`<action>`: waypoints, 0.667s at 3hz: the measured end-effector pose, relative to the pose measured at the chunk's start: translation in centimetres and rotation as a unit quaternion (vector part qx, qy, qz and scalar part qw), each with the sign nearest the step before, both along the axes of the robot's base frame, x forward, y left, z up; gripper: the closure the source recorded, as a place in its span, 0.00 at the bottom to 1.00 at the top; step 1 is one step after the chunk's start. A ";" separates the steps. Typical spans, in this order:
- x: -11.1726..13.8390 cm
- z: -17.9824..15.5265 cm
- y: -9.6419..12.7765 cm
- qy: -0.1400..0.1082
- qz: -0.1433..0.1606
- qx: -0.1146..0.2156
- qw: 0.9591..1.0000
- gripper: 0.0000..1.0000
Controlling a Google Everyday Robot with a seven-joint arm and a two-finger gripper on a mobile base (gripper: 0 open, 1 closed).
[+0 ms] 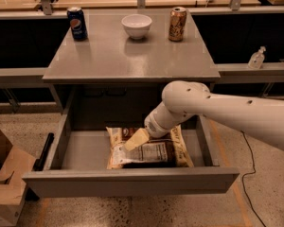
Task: Pick brown chip bag from top drawer and place on counter
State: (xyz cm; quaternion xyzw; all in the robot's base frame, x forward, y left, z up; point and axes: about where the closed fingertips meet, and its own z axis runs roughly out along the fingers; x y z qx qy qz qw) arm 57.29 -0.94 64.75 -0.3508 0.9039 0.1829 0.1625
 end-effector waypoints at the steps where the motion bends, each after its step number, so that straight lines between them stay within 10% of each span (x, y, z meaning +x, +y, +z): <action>1: -1.7 -2.7 0.4 0.035 -0.001 0.001 0.999 0.10; 2: -1.7 -2.4 0.5 0.037 -0.001 0.001 0.999 0.28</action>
Offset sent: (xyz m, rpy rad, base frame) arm -0.0332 -0.0154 -0.0273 -0.0027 0.0659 -0.0590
